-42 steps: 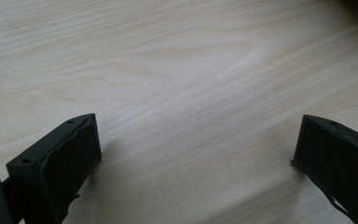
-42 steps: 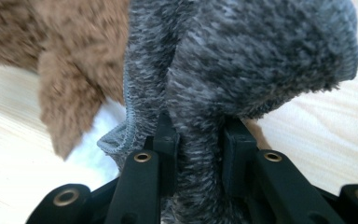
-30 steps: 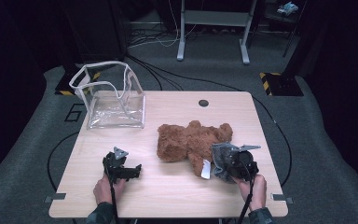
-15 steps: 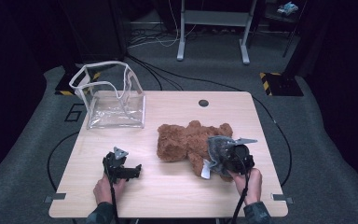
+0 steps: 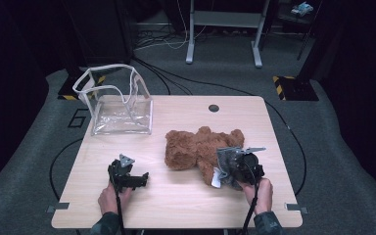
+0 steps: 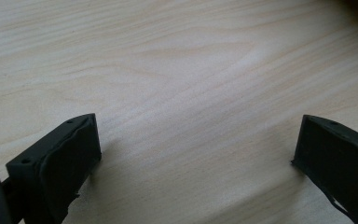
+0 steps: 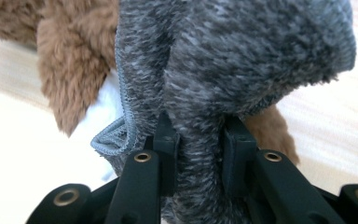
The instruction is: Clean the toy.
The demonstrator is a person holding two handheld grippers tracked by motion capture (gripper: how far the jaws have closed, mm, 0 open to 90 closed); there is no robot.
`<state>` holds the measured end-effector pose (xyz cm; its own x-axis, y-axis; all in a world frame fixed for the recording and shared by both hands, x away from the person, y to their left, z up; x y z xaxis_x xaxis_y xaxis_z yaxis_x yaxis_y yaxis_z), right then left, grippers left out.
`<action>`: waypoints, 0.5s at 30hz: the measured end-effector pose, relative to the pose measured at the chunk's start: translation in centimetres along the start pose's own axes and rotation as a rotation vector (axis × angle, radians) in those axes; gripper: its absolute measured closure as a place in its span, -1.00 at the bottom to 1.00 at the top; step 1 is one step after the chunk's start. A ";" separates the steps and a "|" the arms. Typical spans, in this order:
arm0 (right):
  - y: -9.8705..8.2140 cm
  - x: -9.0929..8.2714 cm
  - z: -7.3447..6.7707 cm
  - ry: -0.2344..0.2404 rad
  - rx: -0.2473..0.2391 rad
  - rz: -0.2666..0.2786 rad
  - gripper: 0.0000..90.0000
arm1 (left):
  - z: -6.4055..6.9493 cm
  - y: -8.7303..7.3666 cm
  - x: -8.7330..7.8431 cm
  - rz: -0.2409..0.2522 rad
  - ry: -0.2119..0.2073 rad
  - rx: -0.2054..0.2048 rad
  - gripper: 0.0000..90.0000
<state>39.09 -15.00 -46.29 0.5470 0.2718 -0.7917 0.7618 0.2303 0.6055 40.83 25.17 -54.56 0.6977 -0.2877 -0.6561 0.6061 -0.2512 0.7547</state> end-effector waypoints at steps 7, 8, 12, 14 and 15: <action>-1.2 -0.4 0.1 -0.011 -0.036 -0.014 0.59 | 0.0 0.0 0.0 0.000 0.000 0.000 -1.00; -1.3 -0.6 0.0 -0.012 -0.019 -0.024 0.59 | 0.0 0.0 0.0 0.000 0.000 0.000 -1.00; -1.0 -1.4 -0.1 -0.010 -0.035 0.023 0.59 | 0.0 0.0 0.0 0.000 0.000 0.000 -1.00; -0.3 -1.9 -0.4 0.009 -0.047 0.064 0.59 | 0.0 0.0 0.0 0.000 0.000 0.000 -1.00; 0.0 -2.0 -0.6 0.013 -0.050 0.078 0.59 | 0.0 0.0 0.0 0.000 0.000 -0.001 -1.00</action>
<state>37.77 -14.98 -44.61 0.5992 0.3030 -0.7410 0.6985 0.2544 0.6689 40.83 25.17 -54.56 0.6975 -0.2879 -0.6562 0.6064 -0.2507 0.7546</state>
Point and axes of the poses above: each handheld gripper's, and its own axes: x roughly forward along the jaws, y roughly out of its top, z roughly to its right, the point moved 2 cm from there along x, roughly forward along the jaws, and after that the axes turned 3 degrees about z, right-handed, at the moved point
